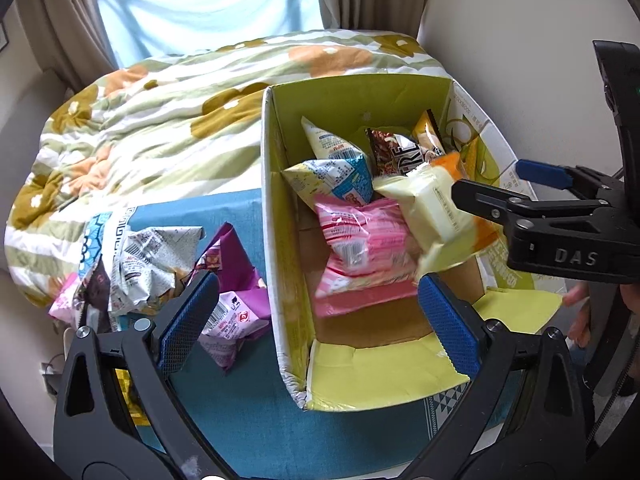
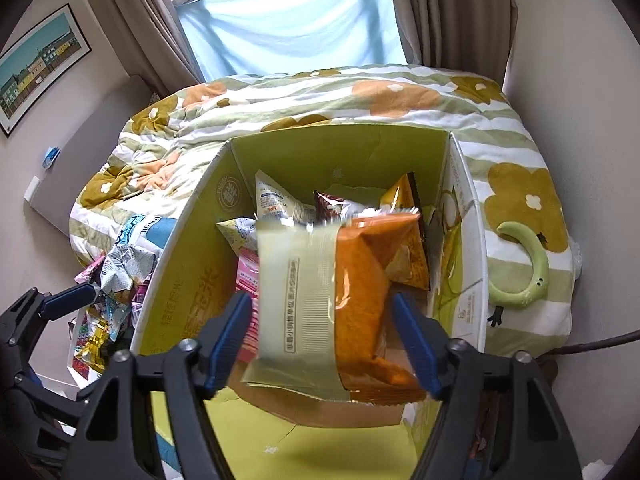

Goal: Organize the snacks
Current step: 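Carry both bags into the cardboard box and open both tools to release, then withdraw both tools from the box toward the remaining snacks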

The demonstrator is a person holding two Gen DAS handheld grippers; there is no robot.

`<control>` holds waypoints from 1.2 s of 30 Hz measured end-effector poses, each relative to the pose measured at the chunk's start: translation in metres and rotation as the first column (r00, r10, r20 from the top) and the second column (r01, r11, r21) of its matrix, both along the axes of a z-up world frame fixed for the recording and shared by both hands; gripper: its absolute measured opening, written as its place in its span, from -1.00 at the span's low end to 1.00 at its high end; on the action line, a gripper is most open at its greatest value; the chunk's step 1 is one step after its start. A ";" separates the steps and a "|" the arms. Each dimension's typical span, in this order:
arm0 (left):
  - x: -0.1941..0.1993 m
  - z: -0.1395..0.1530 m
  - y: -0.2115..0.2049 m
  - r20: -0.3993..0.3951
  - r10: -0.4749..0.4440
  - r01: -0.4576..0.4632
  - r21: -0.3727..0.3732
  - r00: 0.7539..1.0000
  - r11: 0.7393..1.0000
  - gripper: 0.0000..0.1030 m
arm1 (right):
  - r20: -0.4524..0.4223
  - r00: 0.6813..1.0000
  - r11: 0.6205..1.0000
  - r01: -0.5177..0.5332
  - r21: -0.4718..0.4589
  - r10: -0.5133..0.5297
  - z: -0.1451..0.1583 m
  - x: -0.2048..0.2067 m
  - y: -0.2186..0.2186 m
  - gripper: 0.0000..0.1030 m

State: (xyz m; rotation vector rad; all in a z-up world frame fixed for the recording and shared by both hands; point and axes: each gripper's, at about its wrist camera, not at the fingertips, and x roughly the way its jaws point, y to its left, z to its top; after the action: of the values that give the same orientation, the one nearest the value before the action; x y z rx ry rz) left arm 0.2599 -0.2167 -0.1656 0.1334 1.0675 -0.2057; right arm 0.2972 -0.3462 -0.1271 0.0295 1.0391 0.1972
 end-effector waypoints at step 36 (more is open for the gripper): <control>-0.096 0.087 0.119 0.180 0.184 -0.179 -0.044 0.966 0.983 0.92 | 0.219 0.970 0.992 -0.120 0.043 0.107 0.107 -0.100 0.064 0.99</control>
State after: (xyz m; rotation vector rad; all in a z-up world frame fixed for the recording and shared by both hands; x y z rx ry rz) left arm 0.1635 -0.0977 -0.0786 0.0280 0.8866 -0.0409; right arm 0.1972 -0.2819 -0.0199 -0.0012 0.8184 0.3266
